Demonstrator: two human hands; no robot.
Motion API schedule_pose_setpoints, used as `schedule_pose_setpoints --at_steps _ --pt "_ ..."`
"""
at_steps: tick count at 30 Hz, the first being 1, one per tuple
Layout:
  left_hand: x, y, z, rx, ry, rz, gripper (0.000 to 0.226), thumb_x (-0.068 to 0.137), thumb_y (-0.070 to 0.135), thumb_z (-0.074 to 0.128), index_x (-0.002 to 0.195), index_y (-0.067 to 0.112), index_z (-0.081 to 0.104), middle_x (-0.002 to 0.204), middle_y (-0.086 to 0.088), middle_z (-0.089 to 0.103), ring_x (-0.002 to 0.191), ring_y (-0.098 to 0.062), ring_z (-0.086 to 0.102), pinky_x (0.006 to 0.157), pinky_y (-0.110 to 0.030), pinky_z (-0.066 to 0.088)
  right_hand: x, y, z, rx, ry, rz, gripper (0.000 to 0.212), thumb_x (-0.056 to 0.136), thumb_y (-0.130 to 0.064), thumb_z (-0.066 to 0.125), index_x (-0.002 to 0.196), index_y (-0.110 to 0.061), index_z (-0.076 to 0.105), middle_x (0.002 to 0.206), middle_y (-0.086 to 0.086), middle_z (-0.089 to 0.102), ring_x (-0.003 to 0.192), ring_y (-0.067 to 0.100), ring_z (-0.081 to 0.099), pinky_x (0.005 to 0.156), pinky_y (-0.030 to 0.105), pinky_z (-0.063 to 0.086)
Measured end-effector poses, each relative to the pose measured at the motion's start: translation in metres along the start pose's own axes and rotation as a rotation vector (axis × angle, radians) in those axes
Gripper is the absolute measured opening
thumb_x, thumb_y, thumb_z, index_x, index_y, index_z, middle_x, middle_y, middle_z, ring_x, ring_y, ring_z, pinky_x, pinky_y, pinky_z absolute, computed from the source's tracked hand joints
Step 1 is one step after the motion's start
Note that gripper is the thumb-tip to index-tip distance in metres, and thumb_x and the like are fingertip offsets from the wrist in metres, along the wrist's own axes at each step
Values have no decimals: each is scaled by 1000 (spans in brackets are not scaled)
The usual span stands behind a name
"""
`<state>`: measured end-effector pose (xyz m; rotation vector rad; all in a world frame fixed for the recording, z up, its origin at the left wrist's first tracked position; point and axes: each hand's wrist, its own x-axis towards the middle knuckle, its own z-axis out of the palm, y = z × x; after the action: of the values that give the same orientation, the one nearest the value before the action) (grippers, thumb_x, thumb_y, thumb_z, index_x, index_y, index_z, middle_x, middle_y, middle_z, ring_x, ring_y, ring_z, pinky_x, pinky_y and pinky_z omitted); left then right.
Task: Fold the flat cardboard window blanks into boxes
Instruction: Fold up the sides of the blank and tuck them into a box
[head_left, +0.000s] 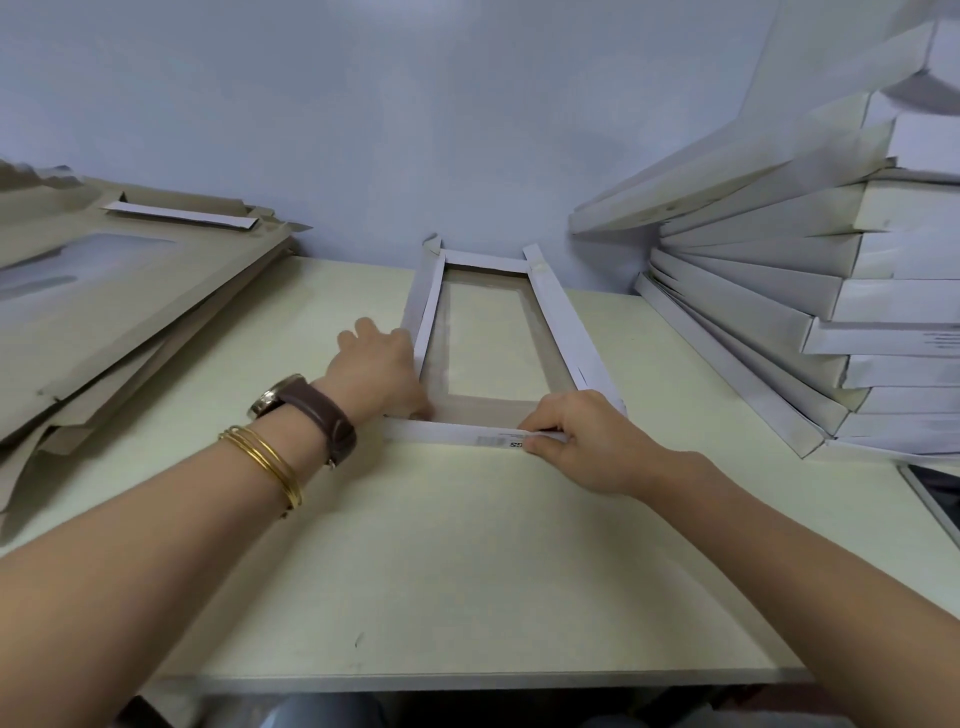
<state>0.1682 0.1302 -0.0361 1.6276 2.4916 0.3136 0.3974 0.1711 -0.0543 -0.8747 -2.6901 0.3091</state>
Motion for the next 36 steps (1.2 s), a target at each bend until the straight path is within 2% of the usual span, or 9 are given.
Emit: schedule_pose_setpoints --at_steps 4,10,15,21,24,27,31,34,36 --pt "9 -10 1 -127 -109 10 36 73 23 77 85 16 44 92 -2 50 82 -24 51 54 -28 37 0 -1 -1 -5 2 1 20 92 -12 57 87 6 65 82 21 62 80 31 55 73 39 43" --pt "12 -4 -1 -199 -156 -32 20 75 10 69 78 12 50 84 -7 57 62 -21 57 50 -23 45 -1 -1 -1 -1 -5 7 21 92 -12 56 86 8 63 83 24 61 80 34 55 73 42 44" --pt "7 -1 -6 -189 -185 -25 6 74 5 59 79 7 55 74 -8 59 50 -17 57 39 -18 40 0 0 -1 3 -10 19 23 92 -13 57 88 9 62 86 25 60 82 36 54 75 43 44" --pt "2 -4 -17 -305 -200 -27 24 77 -6 47 93 -2 63 88 -17 65 58 -27 65 52 -27 57 0 1 0 5 -13 19 22 92 -14 57 87 7 63 84 24 61 81 34 55 73 42 45" --pt "-2 -4 -20 -329 -220 -25 25 75 -10 49 93 -5 67 83 -17 64 62 -29 64 62 -30 58 0 2 0 14 -14 27 23 92 -15 57 88 7 63 85 24 61 81 35 55 72 41 45" --pt "-6 -2 -21 -316 -254 -31 21 72 -10 57 91 -7 66 79 -15 61 61 -27 62 59 -28 55 0 2 0 15 -12 25 23 92 -15 57 88 7 63 84 24 60 79 34 54 69 40 44" --pt "-7 -2 -20 -290 -275 -8 14 75 3 71 88 -2 66 79 -14 63 63 -26 62 67 -31 57 0 3 1 21 -10 21 23 93 -16 58 88 6 63 84 21 61 79 31 54 71 39 43" --pt "-10 -2 -17 -234 -324 27 6 78 10 66 78 6 63 75 -12 59 63 -26 57 67 -30 52 -1 4 0 27 -14 29 23 93 -18 57 89 4 64 83 19 61 79 28 53 70 37 42" --pt "-9 -4 -16 -234 -349 46 22 81 23 69 71 7 59 72 -10 56 63 -25 55 65 -27 47 -1 4 0 32 -18 36 23 93 -19 58 89 2 65 82 17 61 79 27 53 71 36 41"
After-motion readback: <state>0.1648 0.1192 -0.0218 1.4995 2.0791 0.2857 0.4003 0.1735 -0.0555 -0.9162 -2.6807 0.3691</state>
